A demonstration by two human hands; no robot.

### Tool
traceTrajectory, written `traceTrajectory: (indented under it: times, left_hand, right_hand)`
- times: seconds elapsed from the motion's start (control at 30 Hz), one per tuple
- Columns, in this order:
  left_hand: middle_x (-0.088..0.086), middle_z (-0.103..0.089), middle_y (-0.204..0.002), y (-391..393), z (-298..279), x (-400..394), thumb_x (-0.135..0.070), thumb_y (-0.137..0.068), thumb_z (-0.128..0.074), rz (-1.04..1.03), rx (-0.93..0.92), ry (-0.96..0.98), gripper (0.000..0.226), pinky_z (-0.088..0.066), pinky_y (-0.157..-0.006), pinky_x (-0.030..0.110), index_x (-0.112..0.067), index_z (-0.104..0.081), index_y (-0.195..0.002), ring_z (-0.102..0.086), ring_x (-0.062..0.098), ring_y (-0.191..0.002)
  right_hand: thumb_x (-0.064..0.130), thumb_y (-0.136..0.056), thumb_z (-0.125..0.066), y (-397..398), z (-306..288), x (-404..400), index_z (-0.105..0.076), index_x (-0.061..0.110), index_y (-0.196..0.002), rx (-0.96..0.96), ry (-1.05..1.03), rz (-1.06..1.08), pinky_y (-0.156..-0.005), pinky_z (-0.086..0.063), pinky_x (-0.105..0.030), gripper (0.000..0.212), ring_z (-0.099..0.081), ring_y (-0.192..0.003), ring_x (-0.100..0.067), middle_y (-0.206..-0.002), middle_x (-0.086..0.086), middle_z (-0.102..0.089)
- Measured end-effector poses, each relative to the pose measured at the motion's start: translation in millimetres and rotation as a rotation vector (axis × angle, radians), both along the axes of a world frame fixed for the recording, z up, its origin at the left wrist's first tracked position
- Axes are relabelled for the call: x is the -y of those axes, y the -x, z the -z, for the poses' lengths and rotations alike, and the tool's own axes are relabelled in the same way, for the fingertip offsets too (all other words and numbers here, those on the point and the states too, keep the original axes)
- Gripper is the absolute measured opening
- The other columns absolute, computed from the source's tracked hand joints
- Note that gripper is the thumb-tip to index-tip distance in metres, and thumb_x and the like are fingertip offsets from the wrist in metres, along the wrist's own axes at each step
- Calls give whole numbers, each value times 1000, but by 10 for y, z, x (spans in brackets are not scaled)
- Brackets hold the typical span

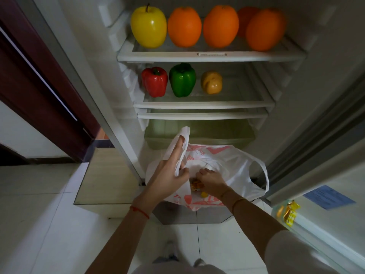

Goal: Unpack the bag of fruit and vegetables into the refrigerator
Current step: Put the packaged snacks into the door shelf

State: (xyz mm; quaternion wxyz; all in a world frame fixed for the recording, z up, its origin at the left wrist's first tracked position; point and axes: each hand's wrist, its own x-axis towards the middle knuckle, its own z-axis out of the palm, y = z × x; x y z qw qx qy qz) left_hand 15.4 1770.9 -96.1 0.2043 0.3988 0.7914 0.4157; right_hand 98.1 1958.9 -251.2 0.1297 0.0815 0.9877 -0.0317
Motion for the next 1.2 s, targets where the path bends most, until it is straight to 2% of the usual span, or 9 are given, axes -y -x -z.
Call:
traceTrajectory:
  times: [0.37, 0.53, 0.6, 0.73, 0.9, 1.03, 1.07, 1.13, 1.2]
  left_hand:
    - [-10, -46, -72, -7, -12, 3, -21, -93, -58, 17, -24, -9, 99, -42, -60, 20, -72, 18, -131, -55, 9, -65]
    - [-8, -48, -73, -31, -34, 17, -21, -93, -59, 22, -33, -14, 100, -44, -62, 22, -72, 17, -132, -57, 10, -65]
    - [-8, -47, -73, -49, -46, 24, -21, -93, -60, 23, -56, -12, 101, -45, -61, 22, -71, 19, -132, -56, 9, -66]
    - [-1, -51, -76, -77, -50, 18, -25, -94, -60, 21, -91, -7, 100, -56, -60, 33, -67, 20, -136, -61, 17, -67]
    - [5, -56, -79, -175, -73, -89, -26, -94, -61, 52, -144, -12, 99, -44, -47, 19, -64, 19, -138, -57, 14, -59]
    - [-1, -57, -89, -314, -112, -235, -26, -94, -62, 83, -200, -18, 97, -43, -43, 15, -57, 15, -145, -57, 11, -60]
    - [-1, -57, -89, -349, -120, -277, -25, -94, -62, 93, -212, -21, 97, -42, -43, 15, -54, 13, -147, -57, 10, -60]
    - [7, -60, -79, -416, -138, -348, -24, -93, -62, 105, -245, -24, 96, -42, -43, 17, -53, 11, -148, -58, 12, -57]
    - [13, -59, -71, -496, -141, -420, -23, -93, -61, 129, -255, -33, 98, -49, -44, 24, -59, 16, -143, -59, 17, -53]
  right_hand:
    - [37, -93, -56, -28, -86, -42, -58, 18, -116, 11, 105, -24, -99, -46, -37, 30, -58, -108, -23, -116, -6, -64]
    - [44, -90, -59, -59, -103, -12, -54, 16, -121, -17, 182, 52, -100, -43, -35, 41, -56, -111, -24, -123, -7, -60]
    - [46, -87, -63, -65, -170, -10, -56, 15, -118, -48, 230, 118, -95, -44, -34, 45, -56, -108, -24, -121, -8, -58]
    - [39, -77, -75, -113, -364, 3, -57, 17, -111, -182, 376, 344, -83, -46, -30, 44, -56, -99, -21, -111, -3, -57]
    - [35, -76, -78, -338, -733, 38, -62, 14, -98, -442, 624, 705, -75, -56, -31, 34, -65, -79, -16, -90, 0, -68]
    - [33, -77, -79, -720, -1122, 27, -65, 15, -95, -567, 787, 918, -59, -49, -13, 29, -64, -68, -6, -76, 10, -67]
    - [36, -76, -79, -837, -1185, 6, -67, 15, -93, -596, 811, 960, -59, -47, -12, 30, -64, -68, -5, -76, 10, -68]
    - [44, -69, -79, -1093, -1282, -35, -70, 17, -88, -673, 859, 1046, -68, -53, -21, 34, -68, -73, -10, -77, 5, -72]
    - [45, -66, -79, -1378, -1346, -71, -71, 19, -78, -743, 902, 1150, -75, -58, -33, 30, -71, -75, -15, -77, -1, -75]
